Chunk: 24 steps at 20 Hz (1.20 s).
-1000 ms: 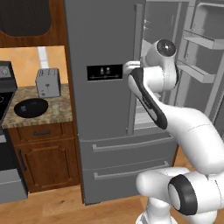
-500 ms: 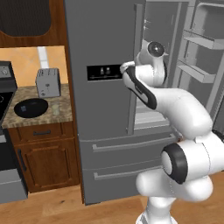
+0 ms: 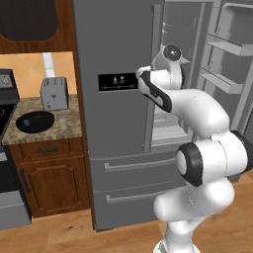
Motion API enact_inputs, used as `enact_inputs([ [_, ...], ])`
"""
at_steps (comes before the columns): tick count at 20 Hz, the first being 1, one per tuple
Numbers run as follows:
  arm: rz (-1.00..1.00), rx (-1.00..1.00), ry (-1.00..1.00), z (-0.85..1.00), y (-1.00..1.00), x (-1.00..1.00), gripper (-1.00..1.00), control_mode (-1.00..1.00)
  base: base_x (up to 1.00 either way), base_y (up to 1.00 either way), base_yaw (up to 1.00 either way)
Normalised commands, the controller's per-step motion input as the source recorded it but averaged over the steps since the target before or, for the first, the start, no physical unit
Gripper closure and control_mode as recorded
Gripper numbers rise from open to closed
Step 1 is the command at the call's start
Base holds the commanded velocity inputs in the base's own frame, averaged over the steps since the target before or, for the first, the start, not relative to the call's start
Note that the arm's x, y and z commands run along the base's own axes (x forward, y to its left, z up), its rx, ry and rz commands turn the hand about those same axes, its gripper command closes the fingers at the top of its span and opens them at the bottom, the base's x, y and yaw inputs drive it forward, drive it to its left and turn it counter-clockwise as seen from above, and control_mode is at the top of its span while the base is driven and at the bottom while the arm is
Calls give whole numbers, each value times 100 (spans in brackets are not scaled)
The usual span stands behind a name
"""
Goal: Grab a lemon wedge from the fridge and one ice cube from the ice bowl, and put them in the glass of lemonade.
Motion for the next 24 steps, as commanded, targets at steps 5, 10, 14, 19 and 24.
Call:
enact_inputs([
  [5,-5,0,0,-23,3,45,-100,-100,0,0,0],
  [10,-5,0,0,-20,7,37,-100,-100,0,0,0],
  [14,-2,0,0,0,24,3,100,-100,0,0,0],
  [19,0,0,0,0,25,0,100,-100,0,0,0],
  [24,0,3,-4,8,44,-29,100,-100,0,0,0],
])
